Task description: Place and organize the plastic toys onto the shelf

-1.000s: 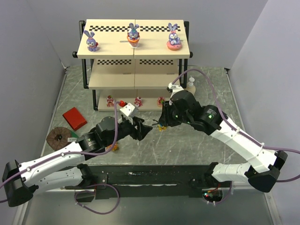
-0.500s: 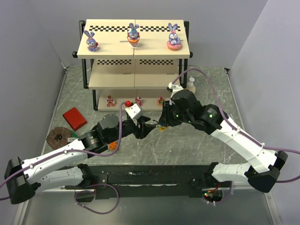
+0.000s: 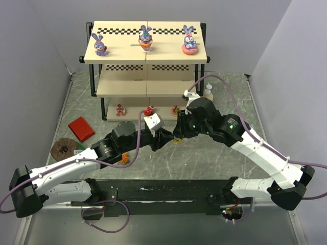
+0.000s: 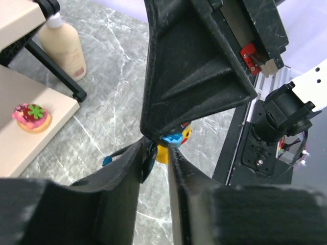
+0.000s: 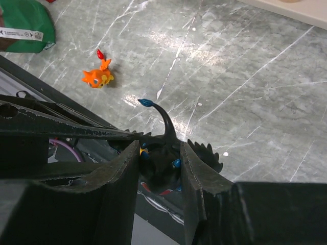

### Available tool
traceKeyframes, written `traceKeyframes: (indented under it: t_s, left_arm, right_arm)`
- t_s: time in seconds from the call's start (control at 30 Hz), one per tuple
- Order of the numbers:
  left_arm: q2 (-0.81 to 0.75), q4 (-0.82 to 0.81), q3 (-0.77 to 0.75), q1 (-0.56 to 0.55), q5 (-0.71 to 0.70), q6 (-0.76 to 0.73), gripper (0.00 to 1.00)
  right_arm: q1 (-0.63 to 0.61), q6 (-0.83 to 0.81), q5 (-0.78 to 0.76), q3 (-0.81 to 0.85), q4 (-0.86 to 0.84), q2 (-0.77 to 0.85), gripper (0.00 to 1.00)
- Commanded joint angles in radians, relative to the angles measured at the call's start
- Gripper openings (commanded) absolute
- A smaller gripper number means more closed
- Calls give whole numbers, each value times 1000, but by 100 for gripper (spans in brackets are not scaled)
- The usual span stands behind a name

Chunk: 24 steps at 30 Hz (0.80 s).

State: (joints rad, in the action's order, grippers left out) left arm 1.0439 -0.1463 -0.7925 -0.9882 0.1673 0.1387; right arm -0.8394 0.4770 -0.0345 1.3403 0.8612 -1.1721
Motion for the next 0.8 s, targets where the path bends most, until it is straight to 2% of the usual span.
traceKeyframes:
  t_s: [0.0,0.07,0.13,0.23,0.4,0.5,0.73,0.77]
  left_arm:
    - [8,-30,-45,-4,34,-21,29]
    - [11,-29,-48,-4,37,-24,21]
    - [15,-21,-51,-6,35,-25,21]
    - [12,-4,-54,-6,32,-30,24]
    - [5,13,-54,-6,37,-40,36]
    - [11,31,-57,-4,25,-48,37]
    - [25,22,-59,-4,20,-50,20]
    - [28,21,-59,-4,21,-50,15]
  right_arm:
    - [8,-11,5,19,-25,38,0]
    - [8,-11,7,17,-27,43,0]
    - [11,-6,5,17,-27,45,0]
    - [11,-6,2,20,-25,45,0]
    - [16,-6,-1,25,-24,45,0]
    - [16,-5,1,25,-24,46,0]
    - [16,-6,10,22,-31,51,0]
    - [16,-8,13,22,-31,51,0]
